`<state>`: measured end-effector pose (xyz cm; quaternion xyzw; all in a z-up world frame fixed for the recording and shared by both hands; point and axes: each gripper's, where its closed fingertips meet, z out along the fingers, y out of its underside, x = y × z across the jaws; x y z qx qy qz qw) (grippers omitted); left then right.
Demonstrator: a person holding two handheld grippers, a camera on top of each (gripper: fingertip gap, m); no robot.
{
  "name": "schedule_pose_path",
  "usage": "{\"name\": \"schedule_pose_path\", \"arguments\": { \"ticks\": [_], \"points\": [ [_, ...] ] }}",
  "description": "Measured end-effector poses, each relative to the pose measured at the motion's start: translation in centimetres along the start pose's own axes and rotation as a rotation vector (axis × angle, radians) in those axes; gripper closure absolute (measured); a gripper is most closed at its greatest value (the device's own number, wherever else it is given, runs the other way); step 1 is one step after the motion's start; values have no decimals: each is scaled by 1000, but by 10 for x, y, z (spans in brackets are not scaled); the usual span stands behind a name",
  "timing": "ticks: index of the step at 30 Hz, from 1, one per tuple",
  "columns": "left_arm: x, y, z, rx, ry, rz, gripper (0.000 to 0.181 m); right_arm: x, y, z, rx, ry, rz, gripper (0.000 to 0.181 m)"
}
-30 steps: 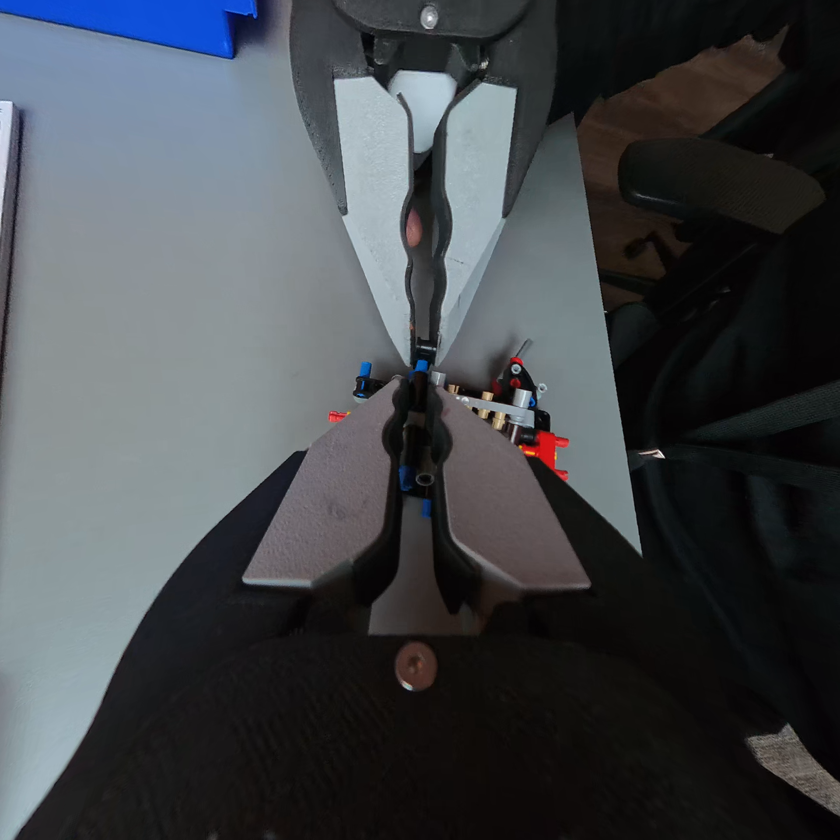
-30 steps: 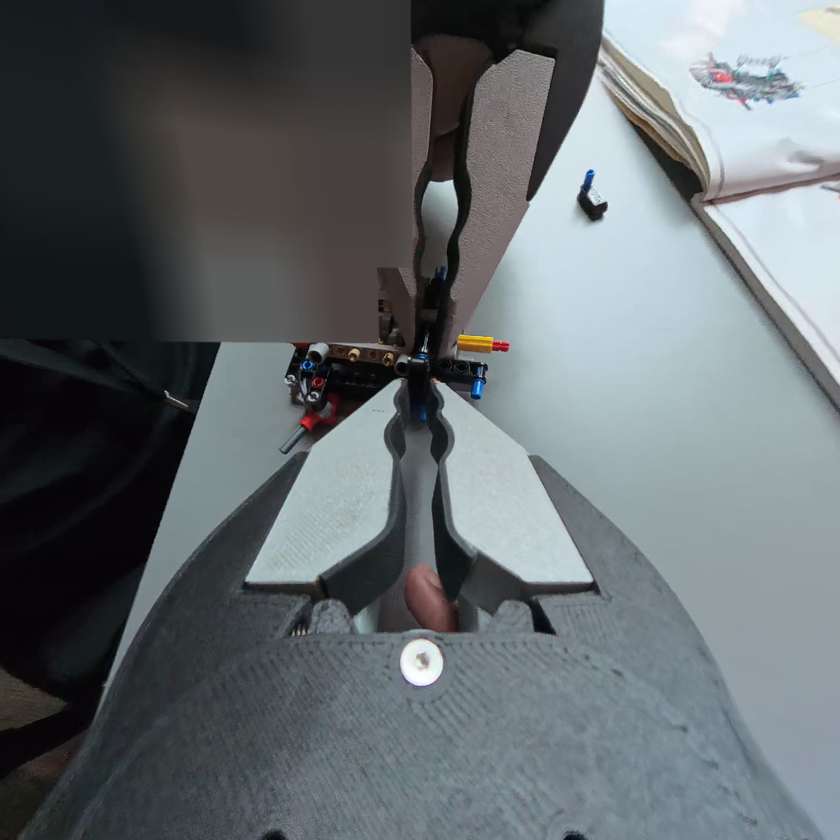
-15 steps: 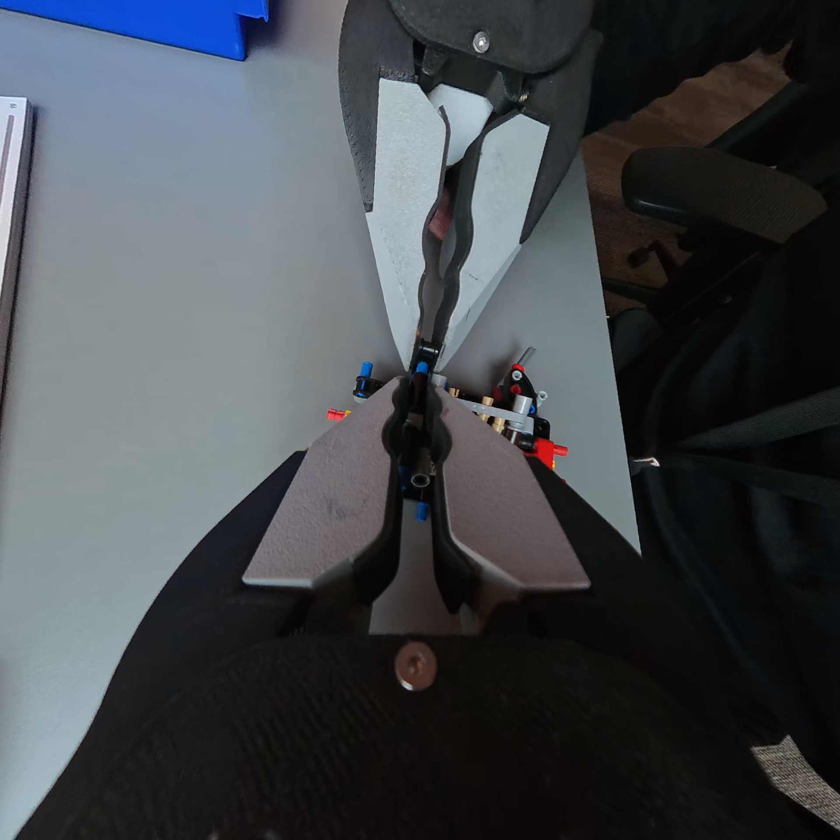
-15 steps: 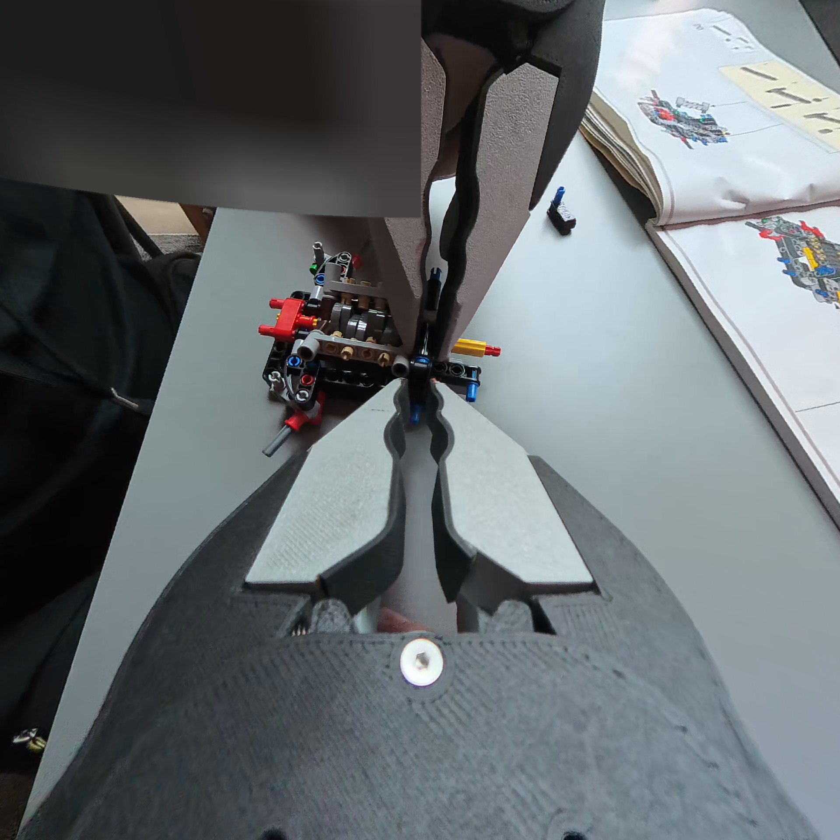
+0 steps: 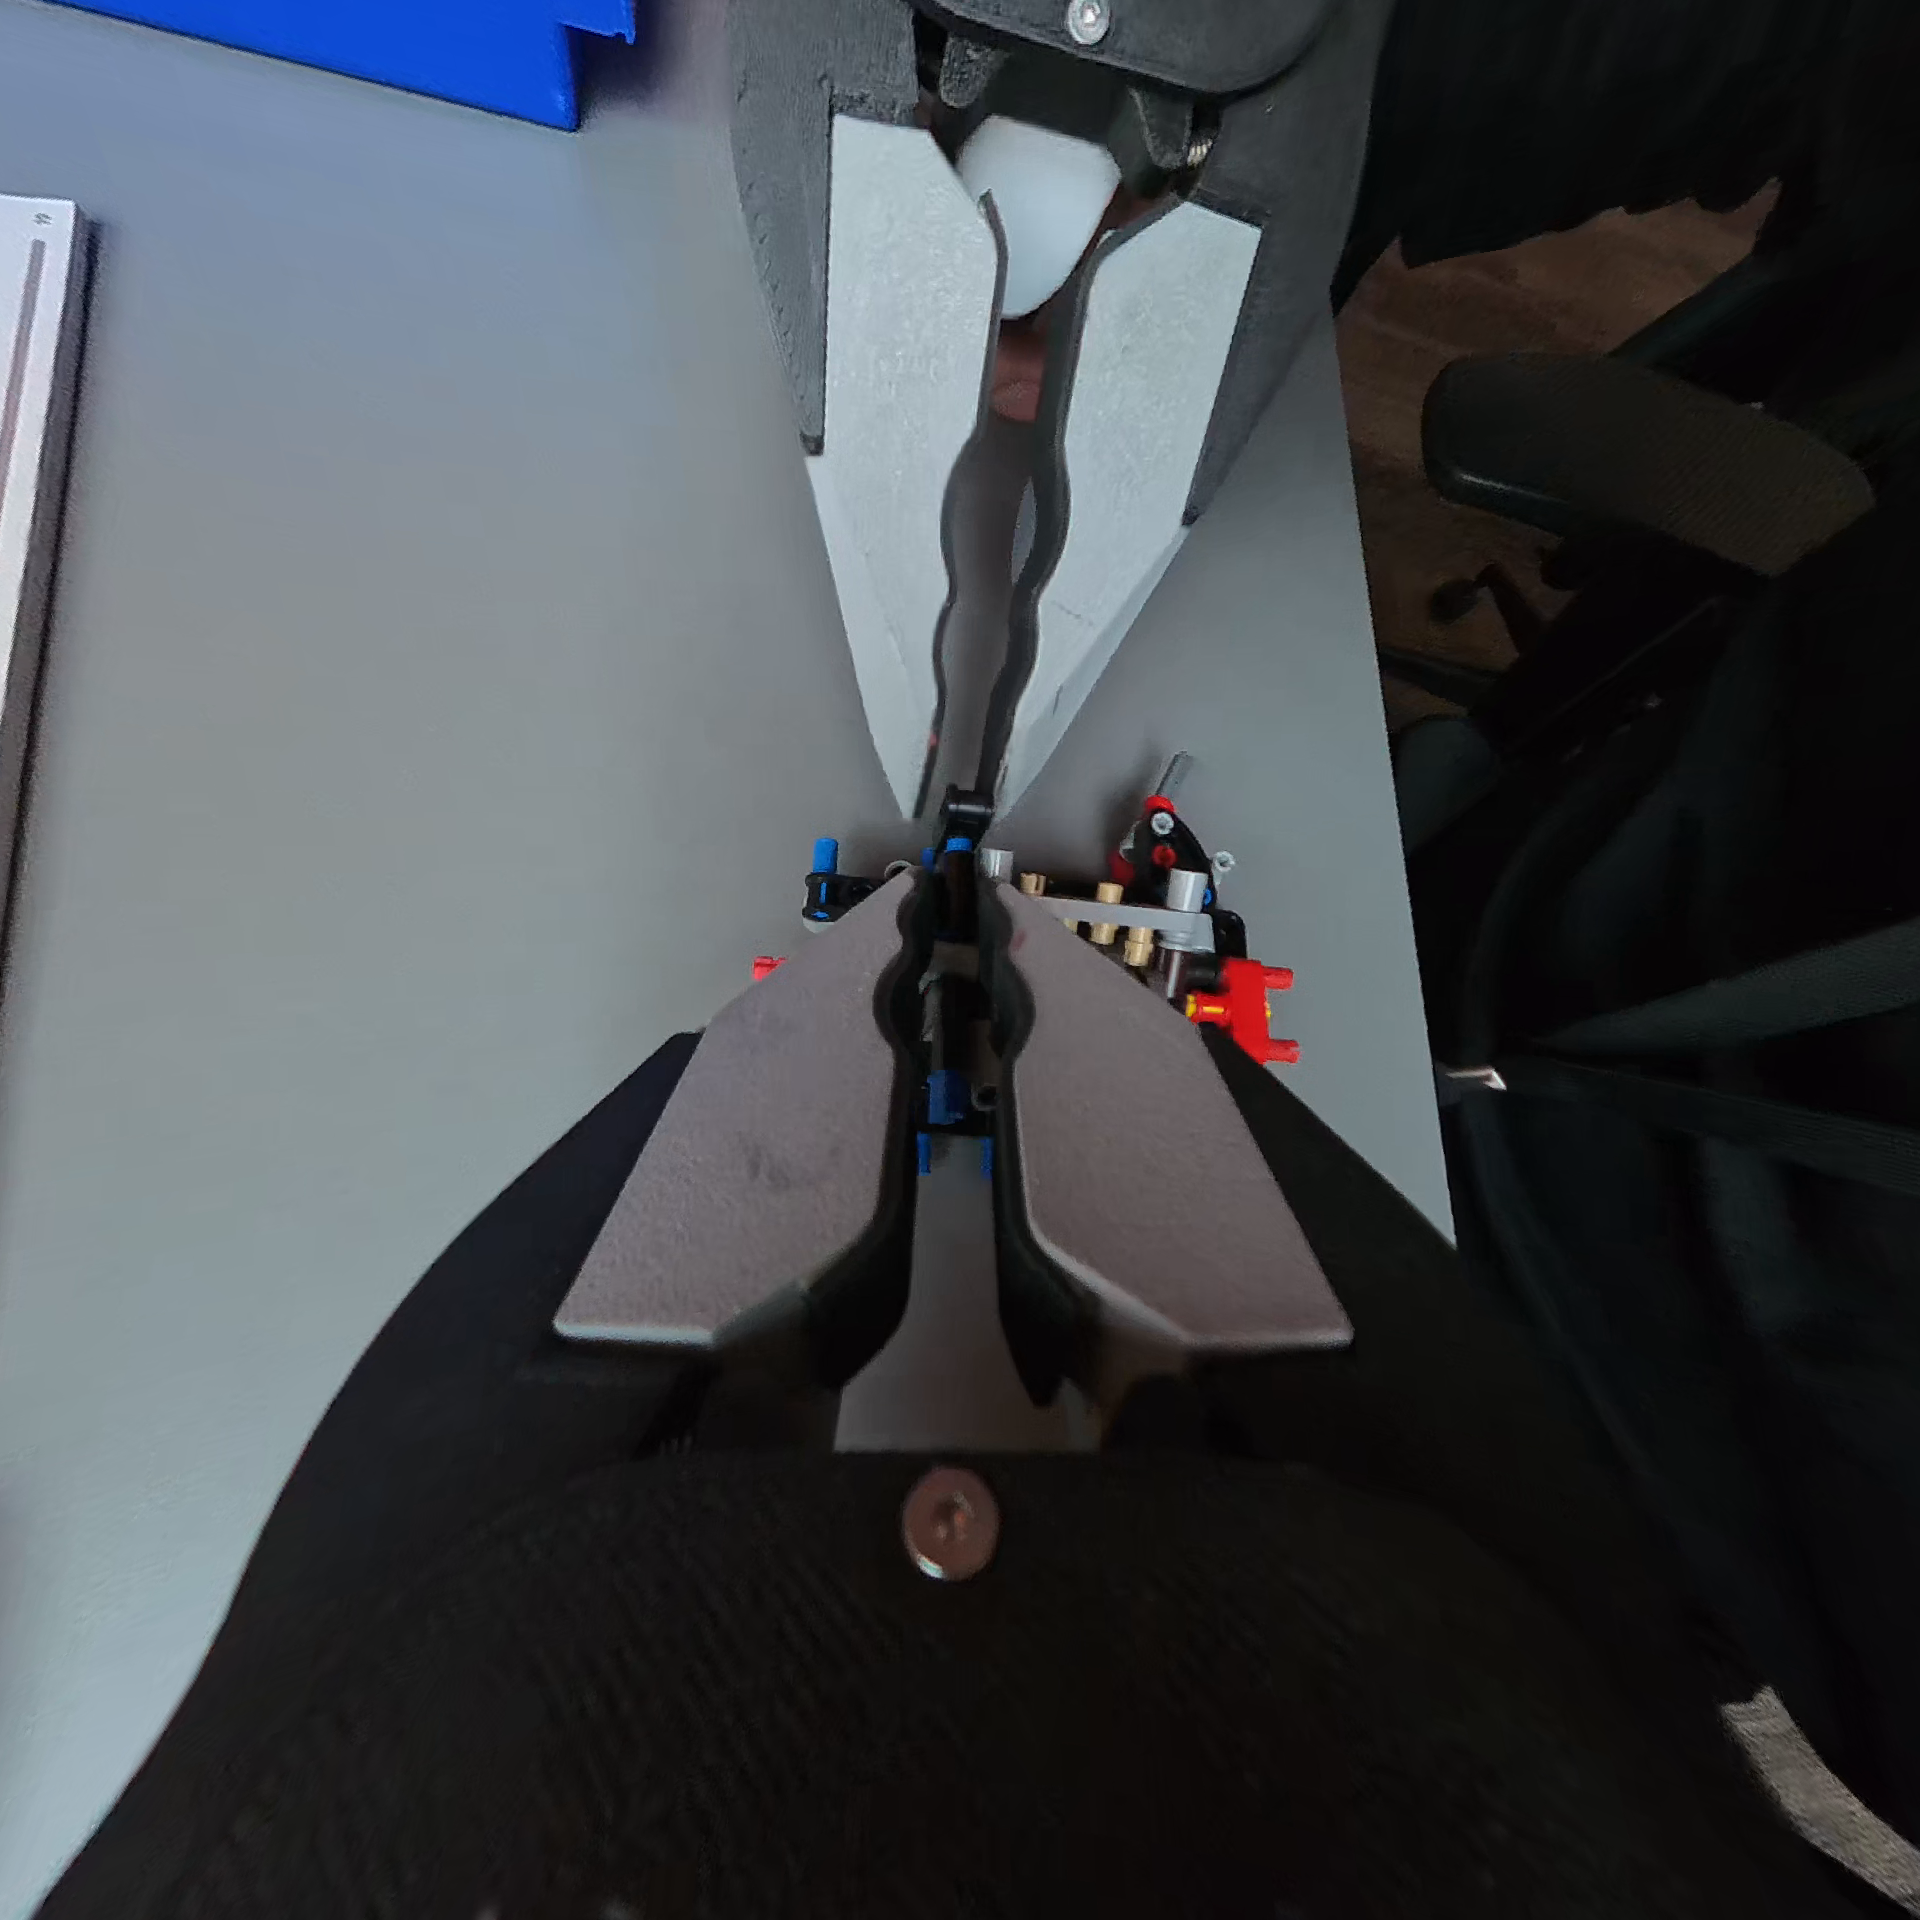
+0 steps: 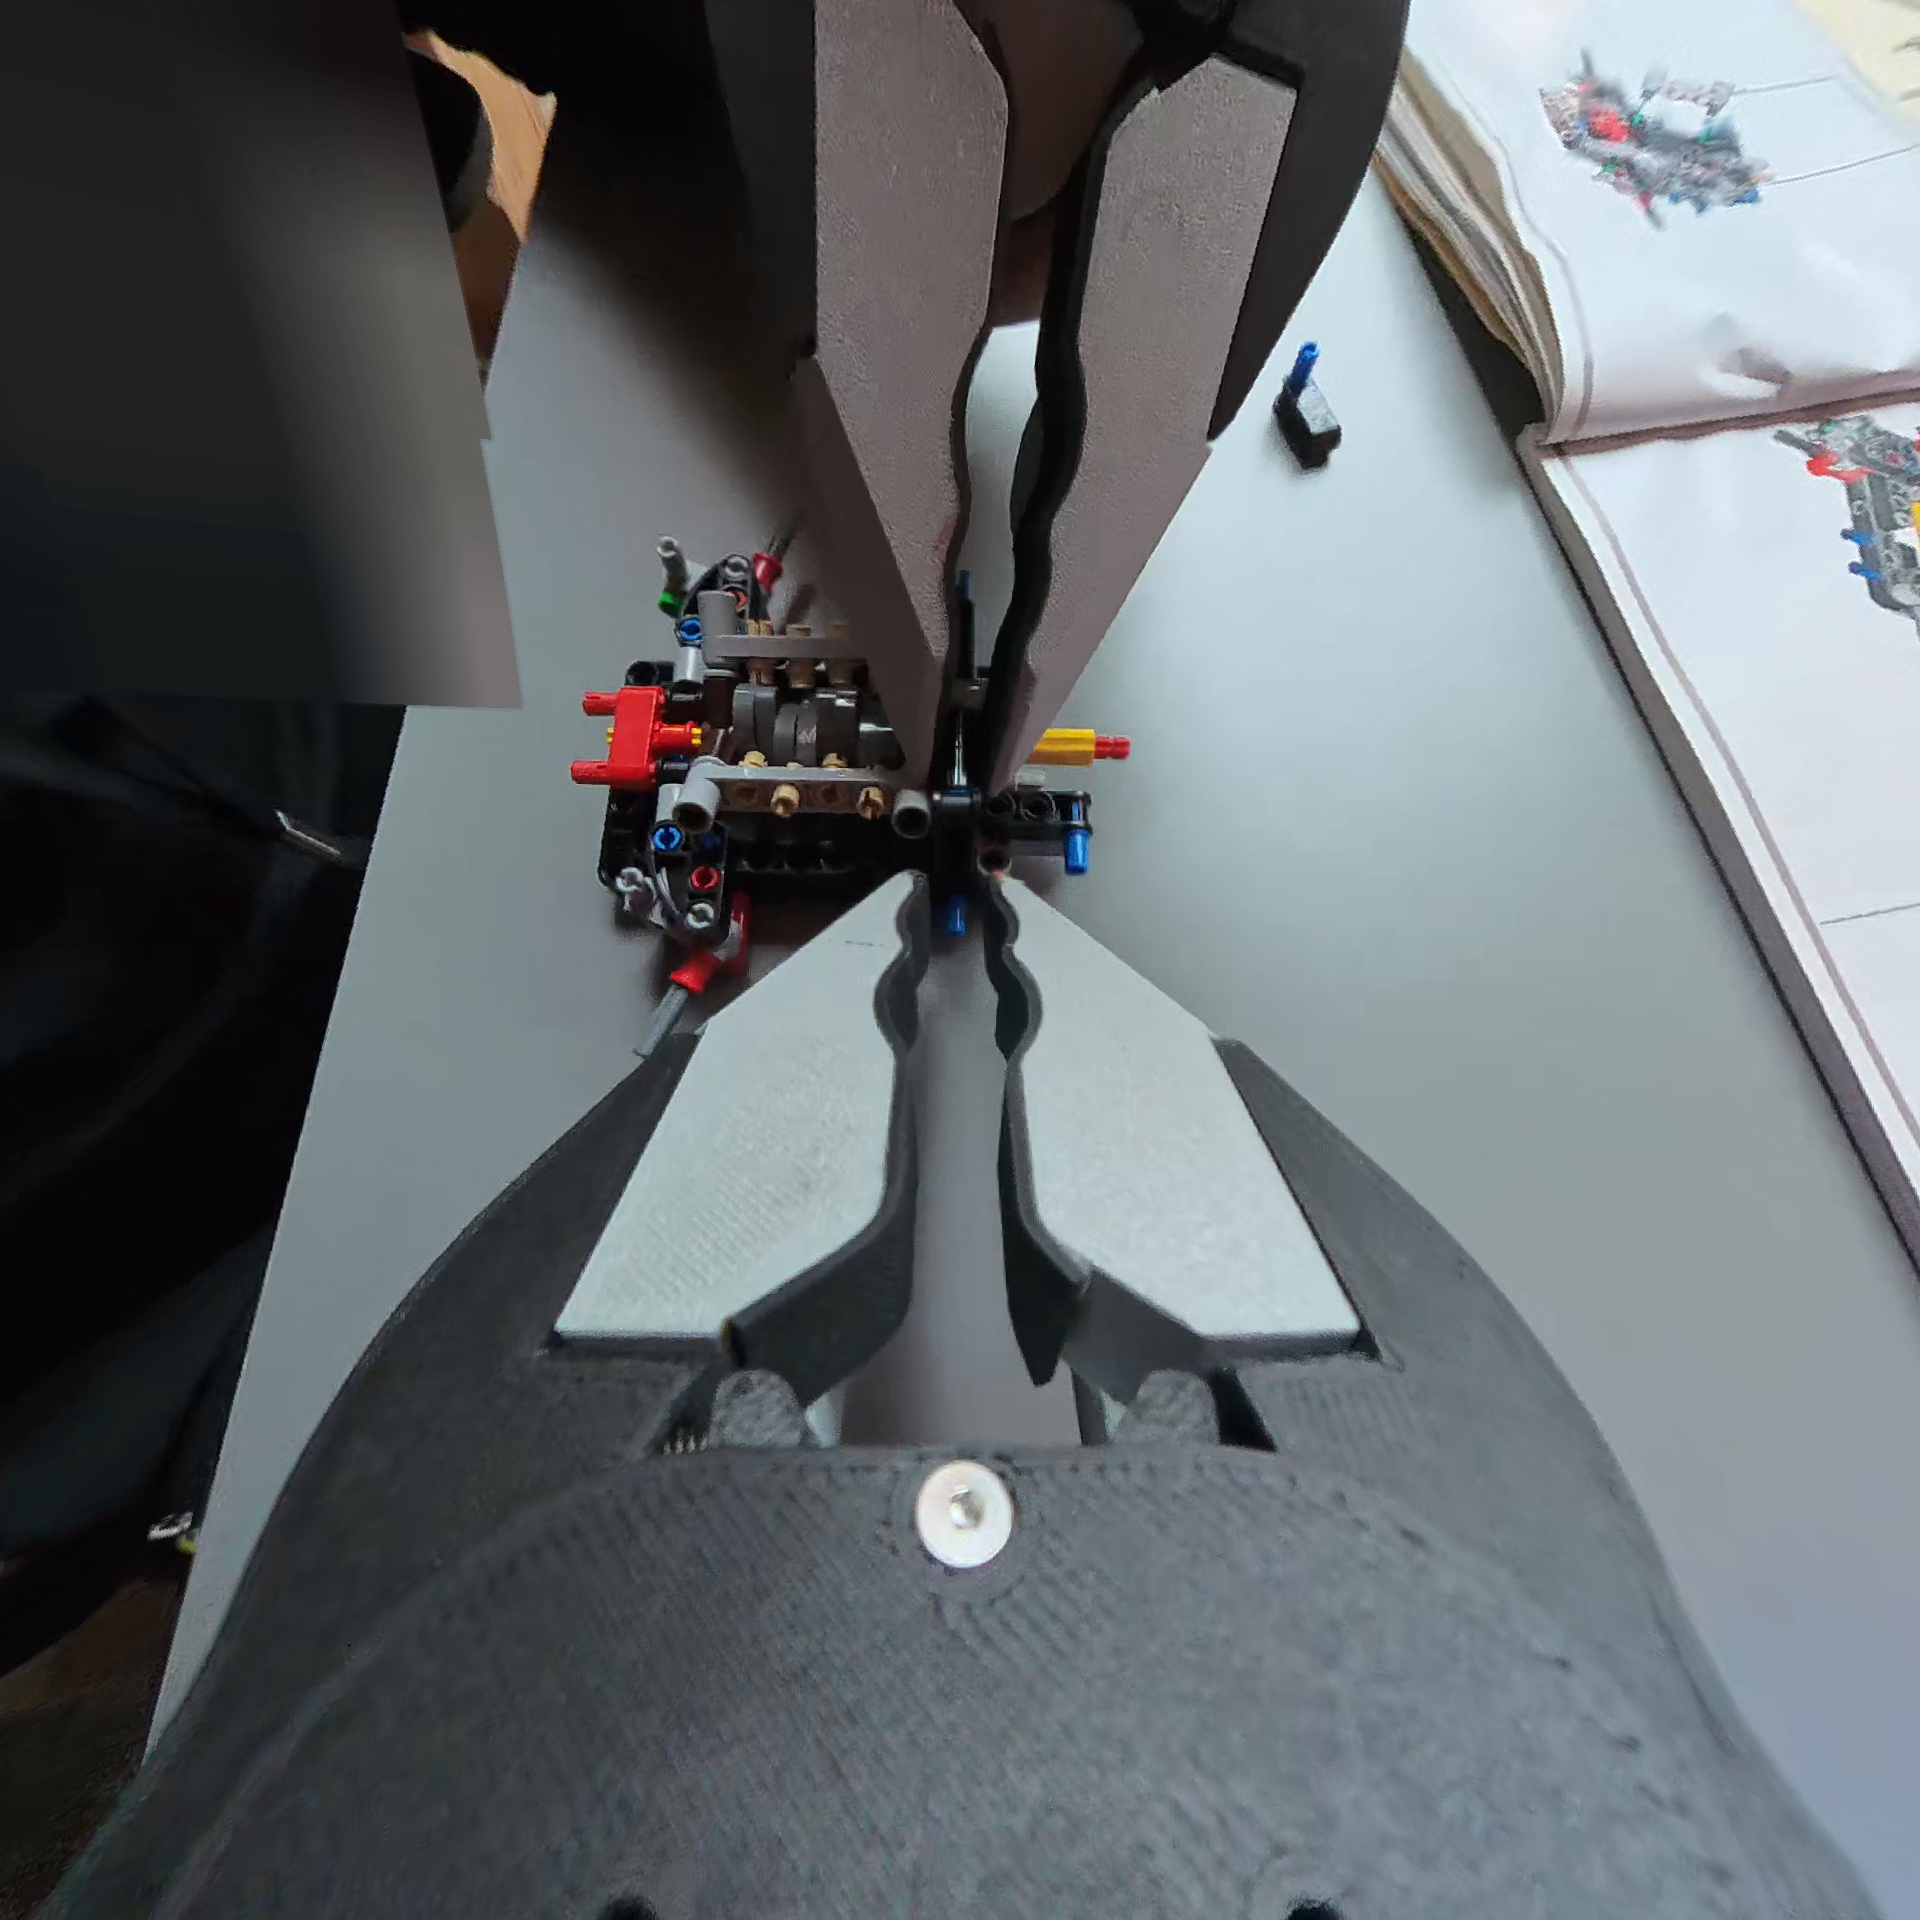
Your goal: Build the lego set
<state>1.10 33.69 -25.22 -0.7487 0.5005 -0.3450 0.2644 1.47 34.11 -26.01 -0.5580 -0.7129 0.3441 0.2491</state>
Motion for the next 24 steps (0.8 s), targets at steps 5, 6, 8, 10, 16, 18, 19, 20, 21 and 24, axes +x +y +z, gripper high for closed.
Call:
{"name": "schedule_pose_path", "arguments": {
  "ticks": [5, 6, 8, 10, 16, 18, 19, 20, 21, 24],
  "points": [
    [4, -1, -7, -8, 65, -61, 167, 6, -7, -10, 159, 22, 85, 175],
    [4, -1, -10, -5, 66, -57, 170, 6, -9, -12, 198, 20, 92, 175],
    [-2, -1, -14, -10, 20, -39, 173, 3, -12, -16, 245, -2, 103, 181],
    [-1, -1, -14, -23, 16, -26, 178, 2, -15, -20, 277, 0, 102, 181],
    [2, 7, -4, -81, 20, -19, 175, -1, 6, -11, 128, 79, 48, 181],
    [2, 6, -4, -81, 7, -3, 175, -2, 6, -15, 145, 98, 40, 181],
    [2, 6, -4, -78, 2, 3, 175, -1, 5, -18, 163, 111, 46, 181],
    [2, 5, -3, -72, -1, 5, 175, 1, 2, -21, 183, 119, 54, 181],
    [1, 5, -2, -65, 1, 5, 175, 2, 1, -22, 193, 113, 72, 181],
    [1, 3, -1, -43, 4, -4, 176, 2, -6, -22, 238, 63, 111, 181]
  ]
}}
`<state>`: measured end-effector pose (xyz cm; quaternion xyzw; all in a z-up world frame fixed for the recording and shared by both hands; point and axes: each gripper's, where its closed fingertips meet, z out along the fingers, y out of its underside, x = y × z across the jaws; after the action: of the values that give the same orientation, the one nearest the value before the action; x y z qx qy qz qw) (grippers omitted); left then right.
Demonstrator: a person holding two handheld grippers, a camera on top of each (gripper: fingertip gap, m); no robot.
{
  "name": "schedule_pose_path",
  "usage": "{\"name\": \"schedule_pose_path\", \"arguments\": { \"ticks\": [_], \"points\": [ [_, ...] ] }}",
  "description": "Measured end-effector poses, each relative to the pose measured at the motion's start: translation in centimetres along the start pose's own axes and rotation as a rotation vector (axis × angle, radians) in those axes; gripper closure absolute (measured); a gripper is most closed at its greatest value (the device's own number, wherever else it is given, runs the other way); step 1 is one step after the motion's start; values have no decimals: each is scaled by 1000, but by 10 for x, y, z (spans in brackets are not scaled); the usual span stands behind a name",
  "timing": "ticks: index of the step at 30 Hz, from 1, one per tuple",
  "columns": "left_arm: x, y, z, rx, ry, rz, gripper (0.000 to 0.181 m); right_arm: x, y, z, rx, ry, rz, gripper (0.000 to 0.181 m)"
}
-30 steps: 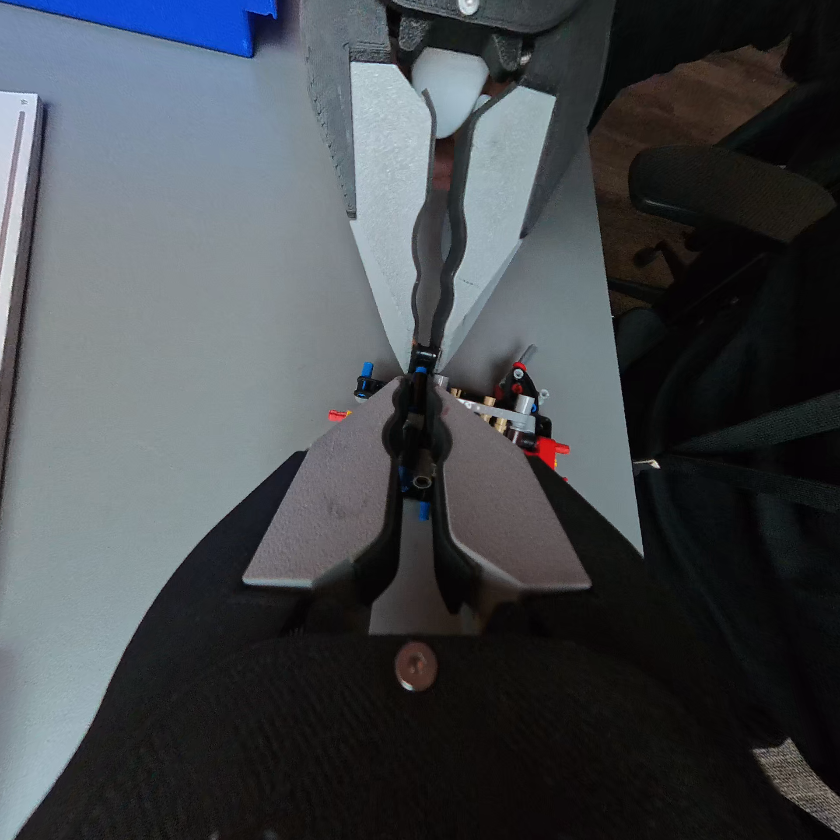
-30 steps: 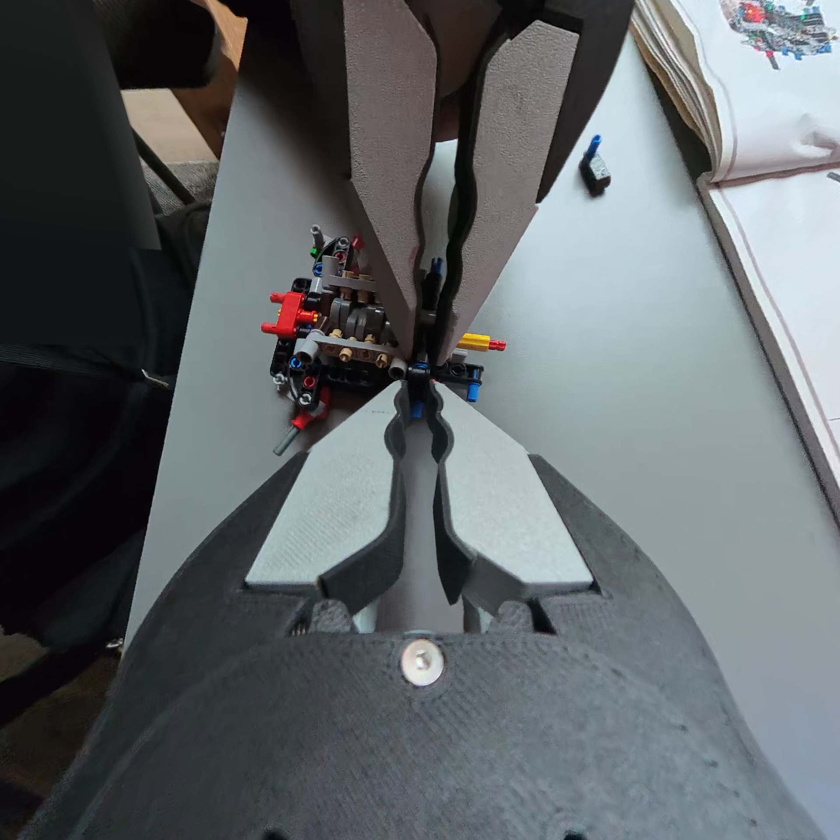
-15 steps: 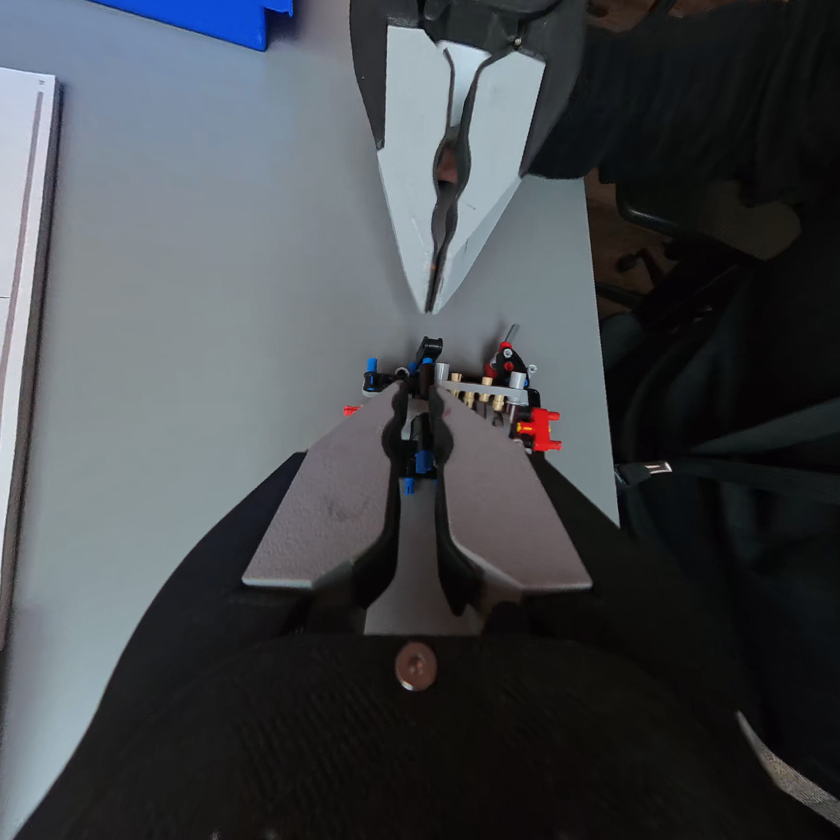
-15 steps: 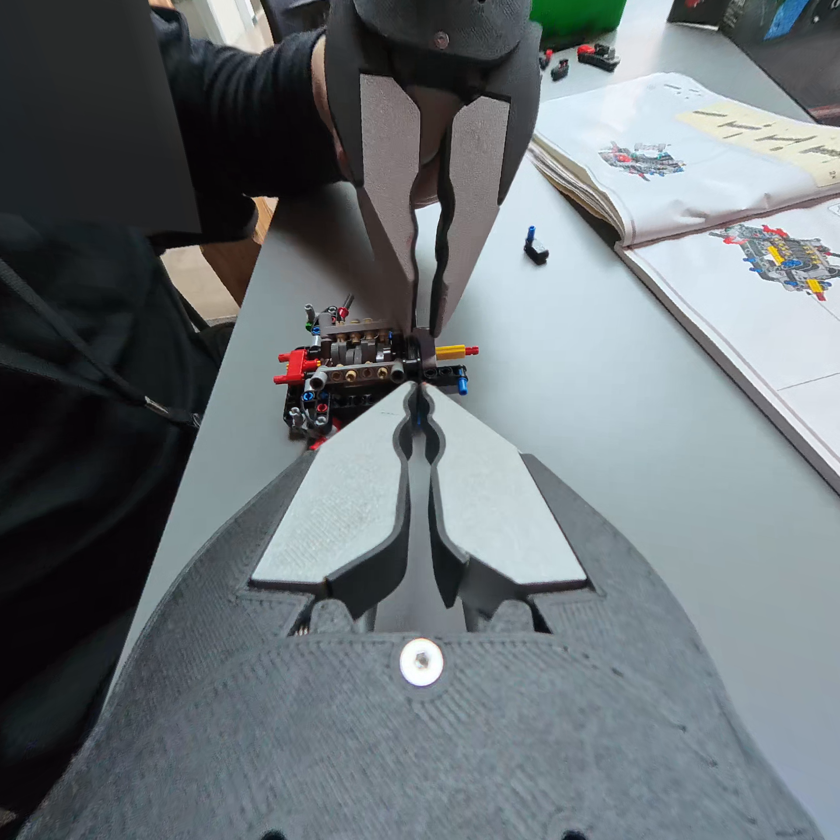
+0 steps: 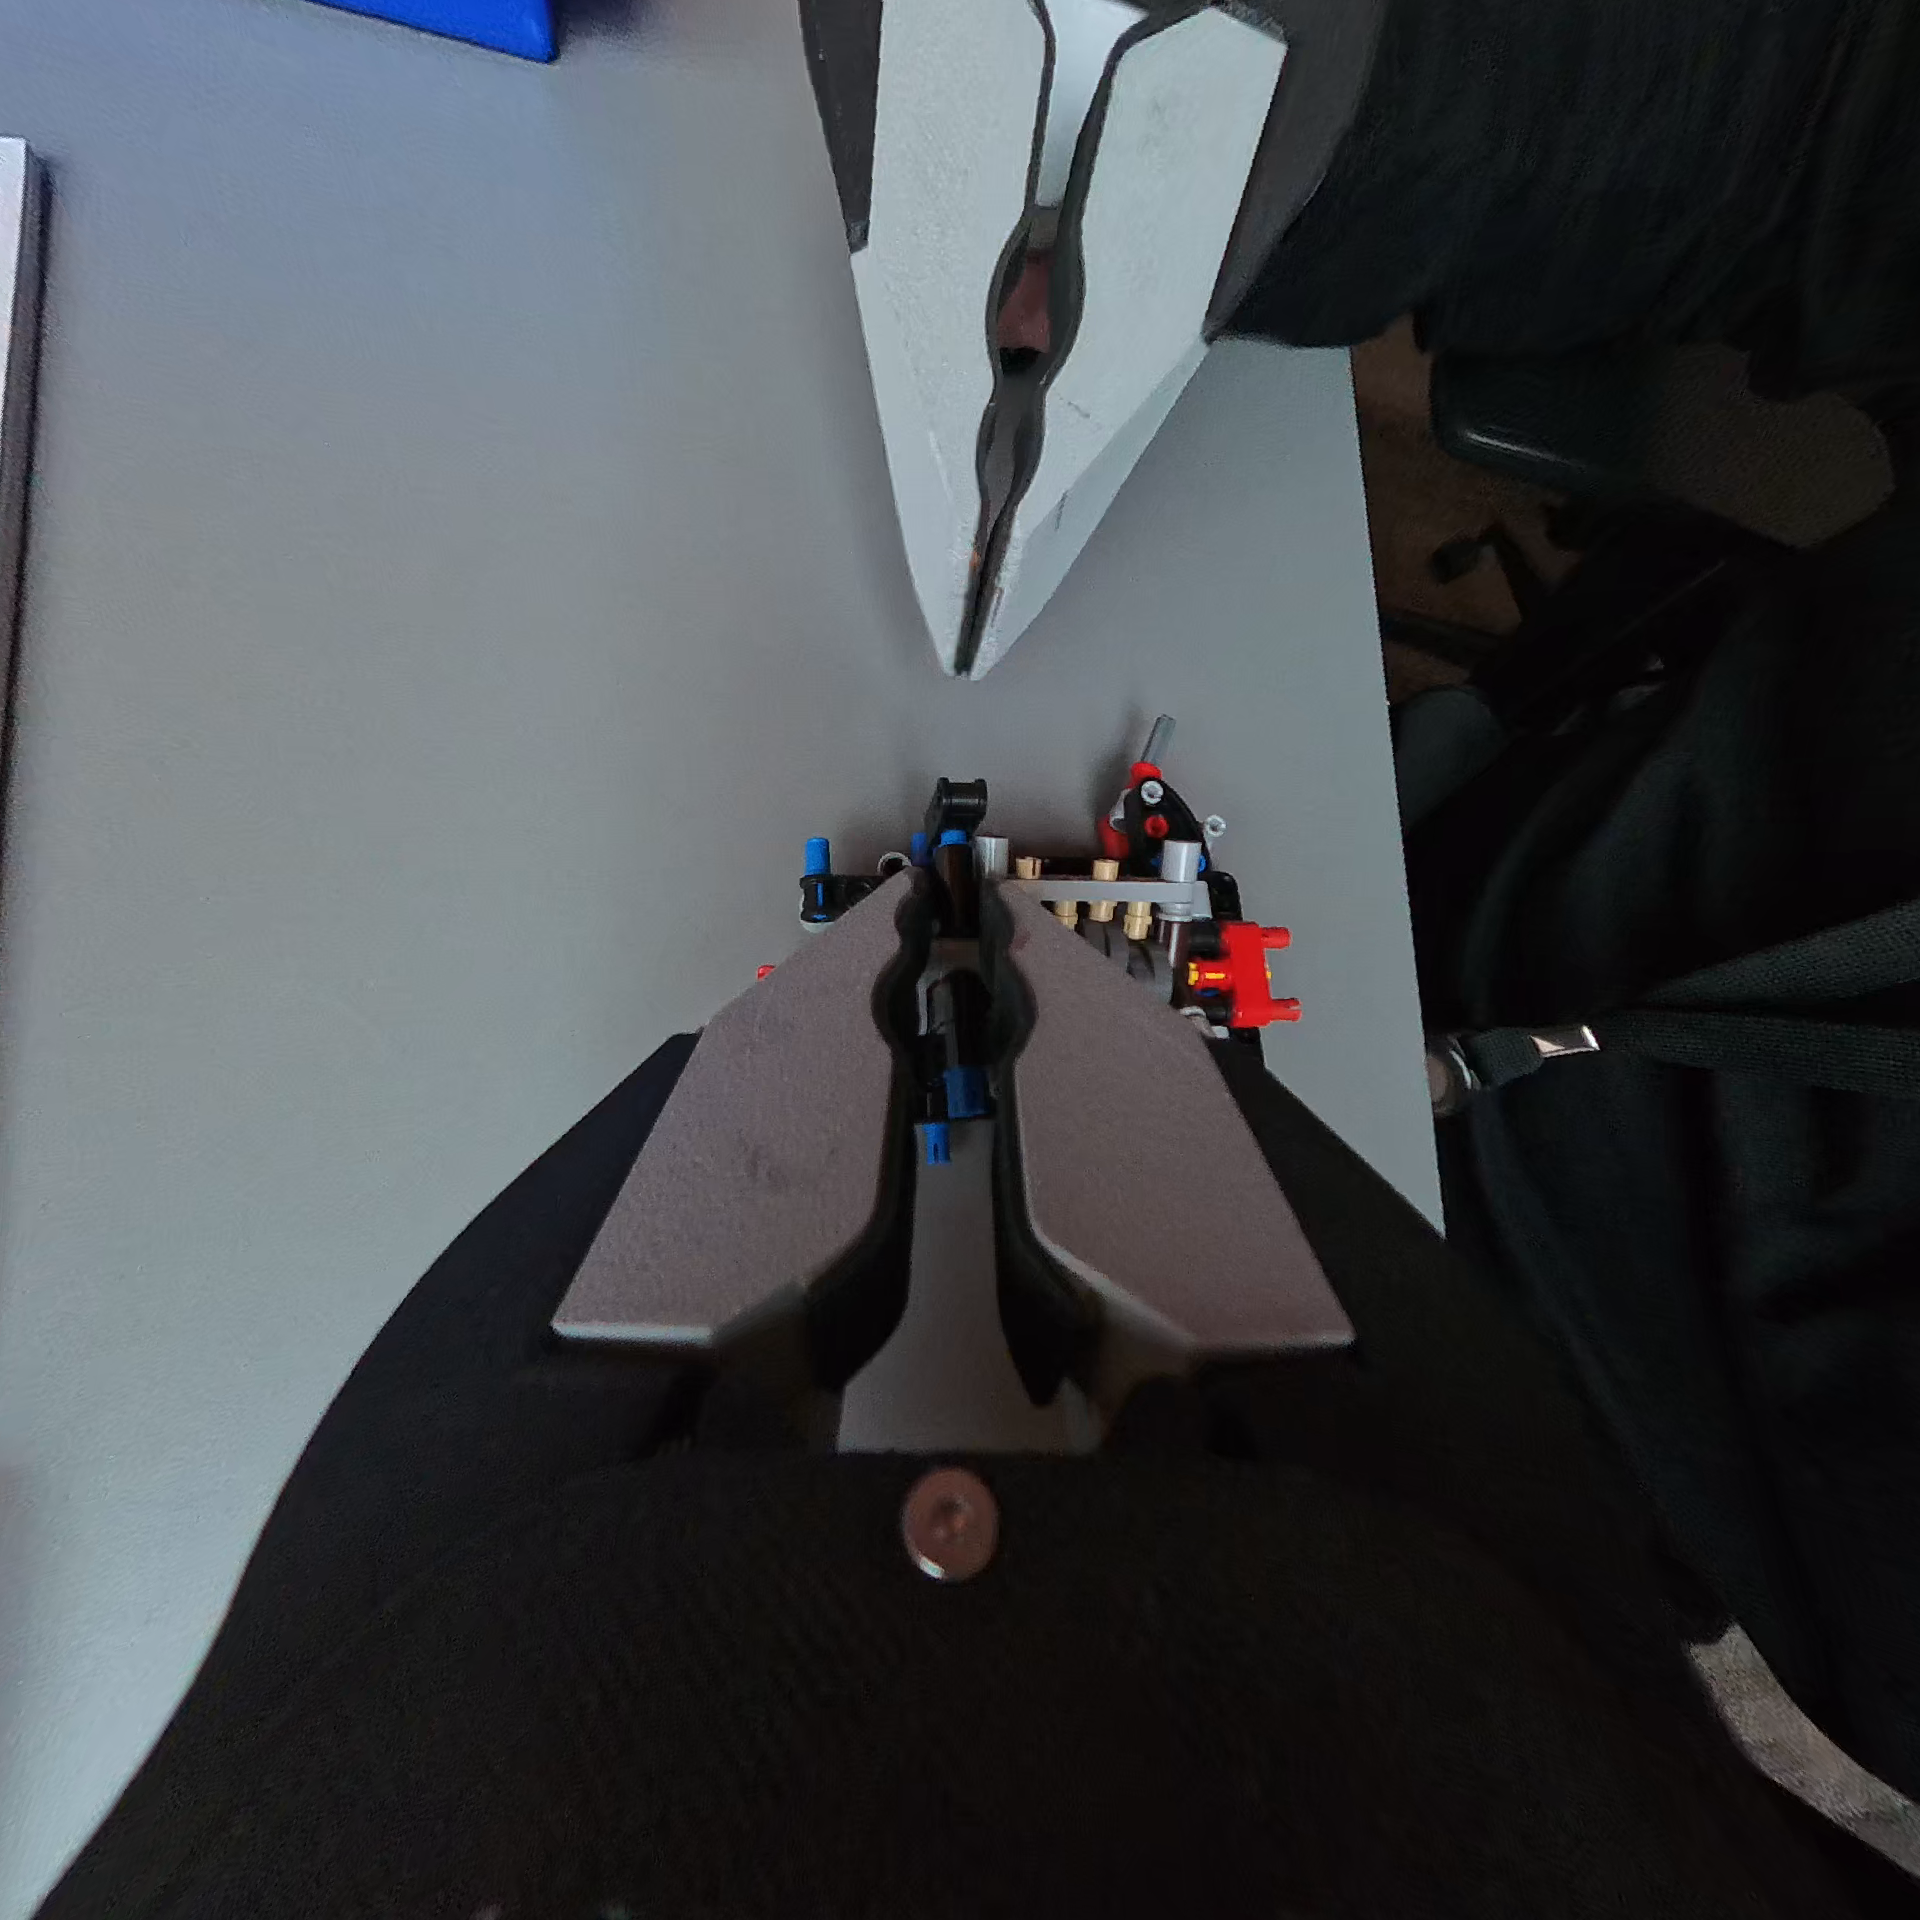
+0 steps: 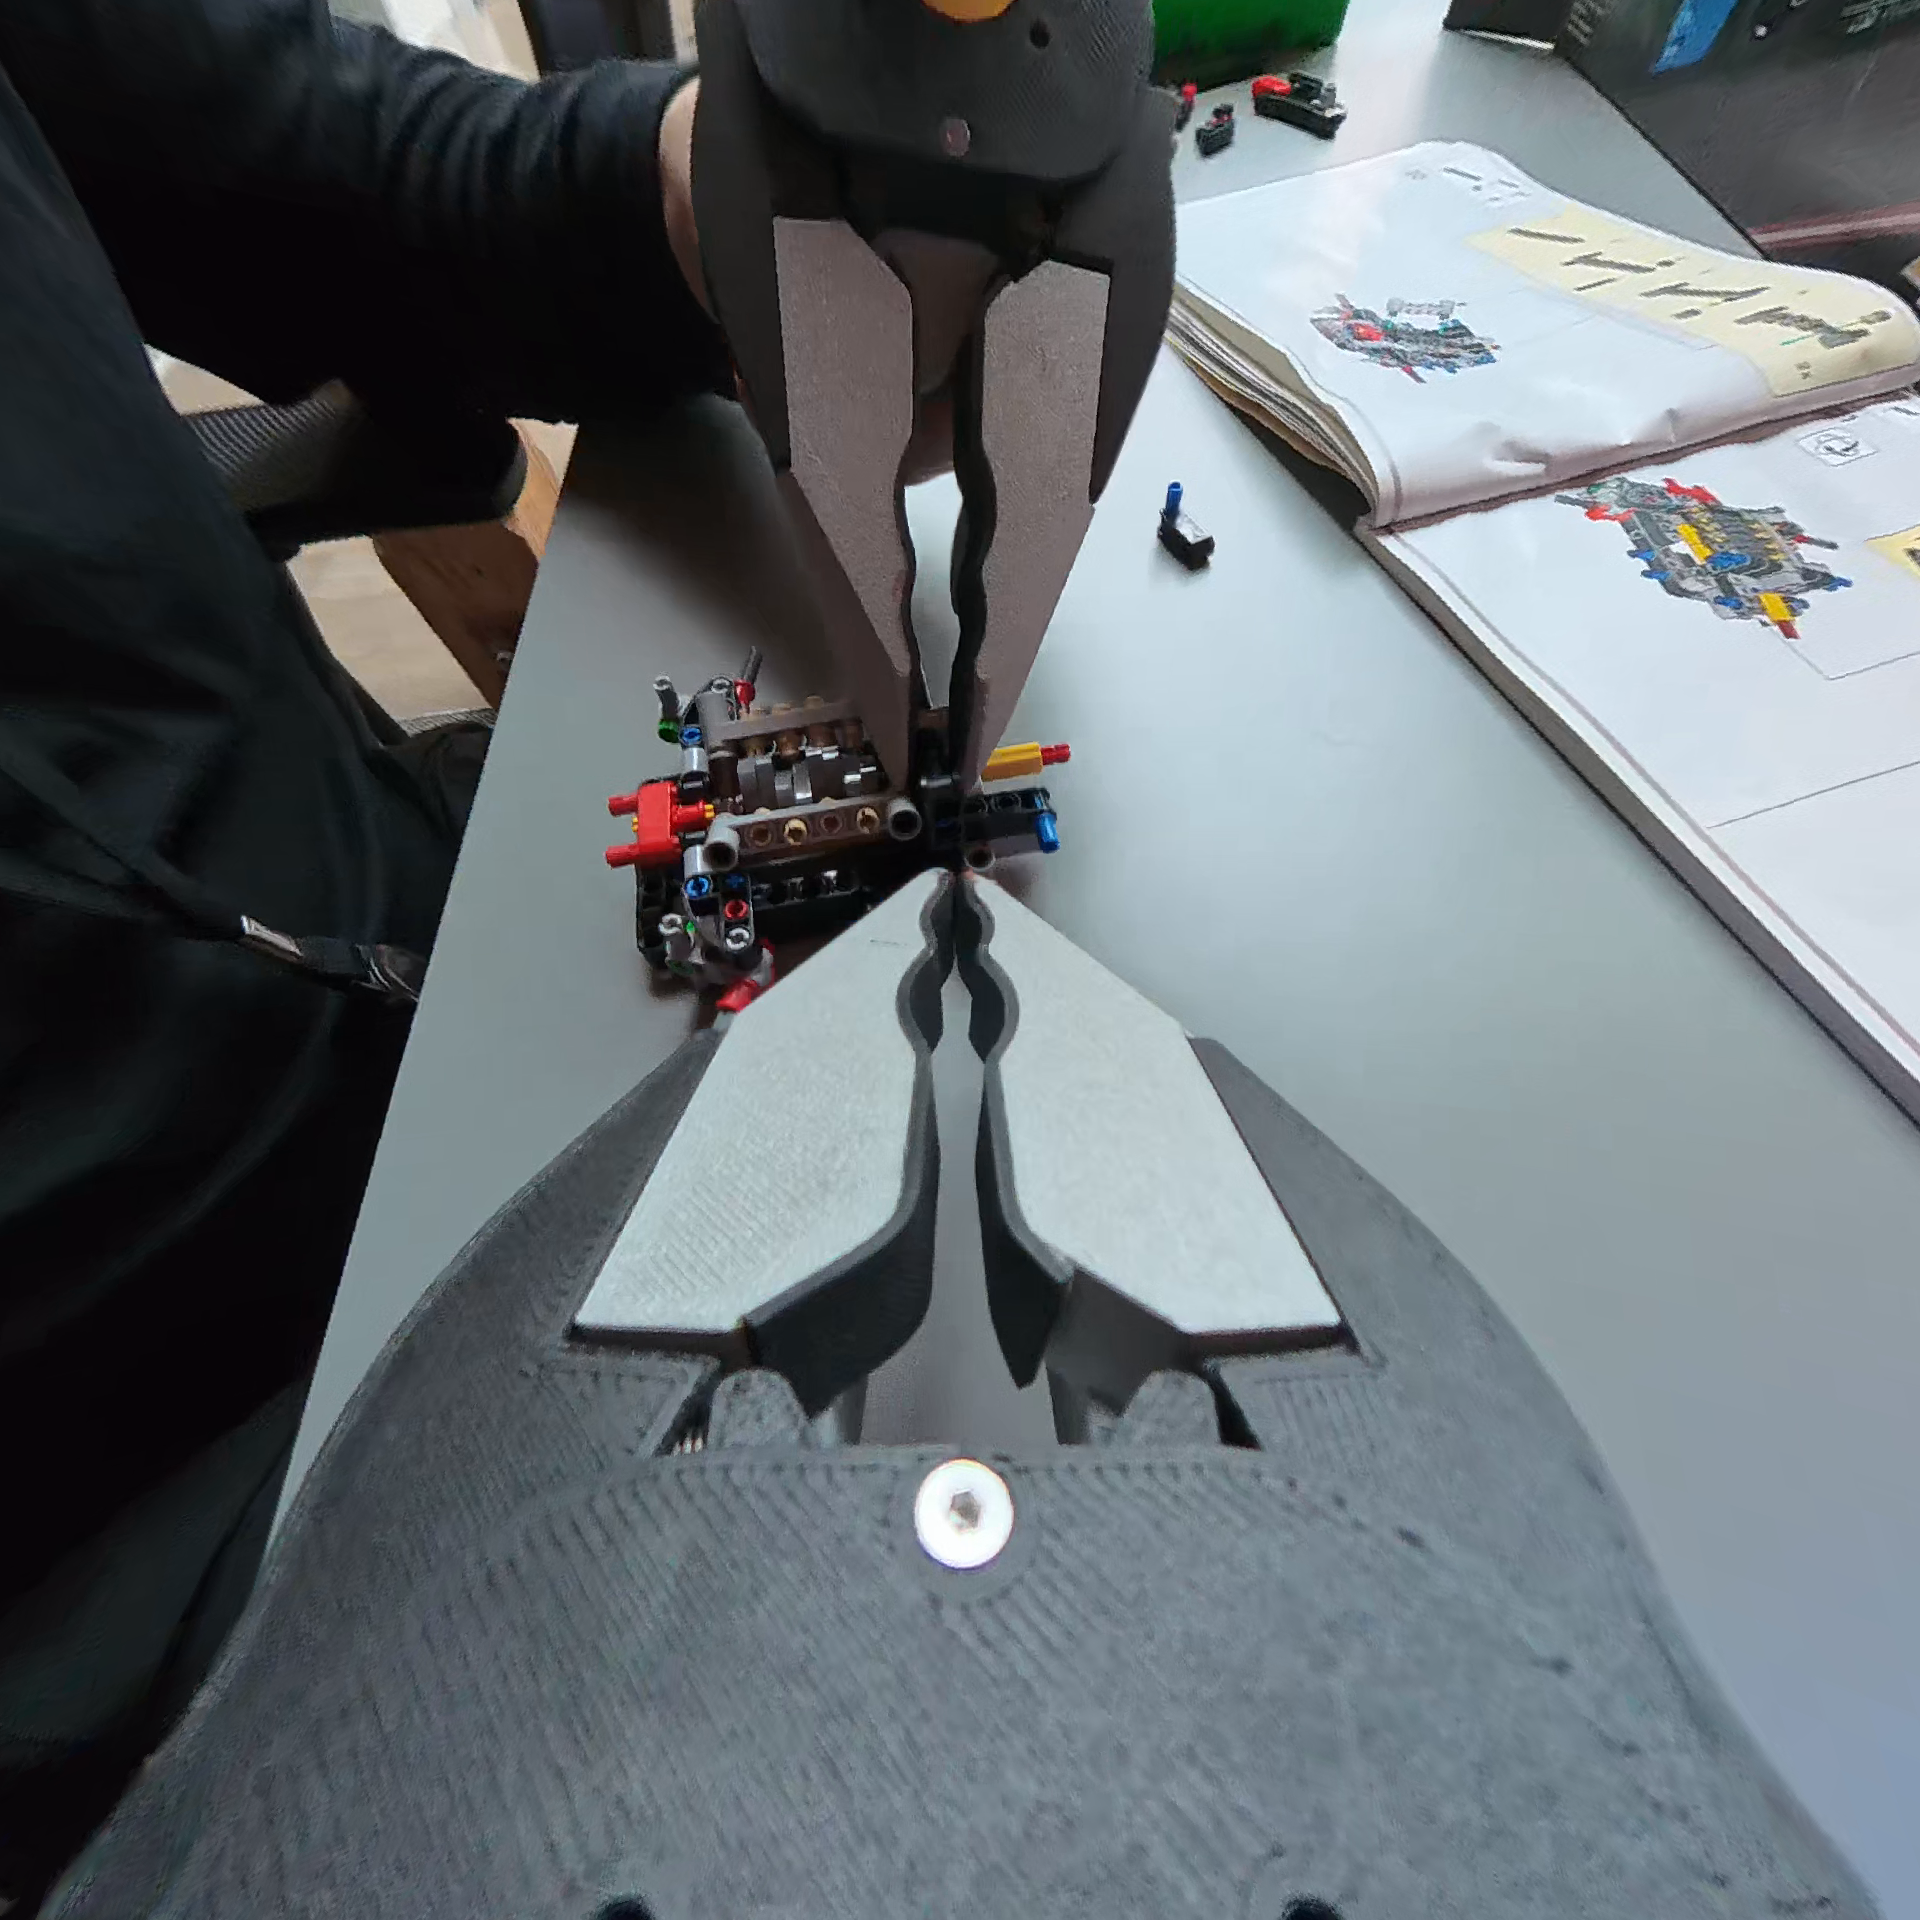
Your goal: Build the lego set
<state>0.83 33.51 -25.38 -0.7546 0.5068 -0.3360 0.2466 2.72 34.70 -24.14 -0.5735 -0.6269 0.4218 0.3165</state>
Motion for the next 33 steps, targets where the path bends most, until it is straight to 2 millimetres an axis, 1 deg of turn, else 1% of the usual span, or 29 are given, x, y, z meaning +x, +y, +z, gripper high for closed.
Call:
{"name": "schedule_pose_path", "arguments": {
  "ticks": [3, 4, 6, 7, 8, 10, 11, 13, 14, 16, 19, 21, 25, 28, 29, 30, 32, 33],
  "points": [
    [1, -1, 2, 4, -1, 4, 176, 1, -5, 19, -33, -1, -28, 181],
    [-3, 0, -1, -2, -29, 7, 176, 5, -5, 21, -48, 12, -45, 181],
    [-4, -1, -1, 17, -15, -13, 176, 0, -3, 19, -64, -30, -36, 181],
    [-5, -1, -1, 21, -20, -13, 176, -1, 2, 16, -82, -26, -39, 181],
    [-5, -1, -1, 15, -23, -6, 176, 1, 6, 12, -96, -12, -42, 181],
    [-5, -1, -1, 17, -28, 0, 176, 6, 9, 6, -88, 8, -20, 181],
    [-6, -2, 0, 22, -25, -4, 176, 7, 9, 7, -89, 5, -10, 181],
    [-5, -4, 2, 34, -25, -7, 176, 0, 7, 20, -96, -25, -26, 181],
    [-5, -3, 1, 26, -31, -6, 176, 1, 8, 24, -131, -14, -58, 181],
    [-9, -2, -2, 28, -46, -11, 176, 3, 6, 27, -129, -2, -74, 181],
    [-8, -2, -1, 33, -38, -13, 176, 2, 9, 25, -131, -28, -58, 181],
    [-9, -4, 0, 38, -40, -13, 176, 6, 11, 22, -140, -13, -65, 181],
    [-10, -4, -1, 51, -12, -41, 175, 5, 1, 17, -60, -37, -67, 181],
    [-10, -4, -1, 49, 1, -54, 175, 10, 0, 19, -63, -27, -66, 181],
    [-9, -4, -1, 46, 10, -60, 174, 13, 0, 21, -72, -20, -67, 180],
    [-10, -4, -2, 46, 10, -68, 173, 15, 0, 22, -75, -16, -74, 171],
    [-11, -4, -5, 48, 7, -71, 171, 12, 1, 20, -75, -53, -97, 165],
    [-11, -4, -7, 49, 6, -72, 171, 14, 0, 18, -65, -47, -102, 163]
  ]
}}
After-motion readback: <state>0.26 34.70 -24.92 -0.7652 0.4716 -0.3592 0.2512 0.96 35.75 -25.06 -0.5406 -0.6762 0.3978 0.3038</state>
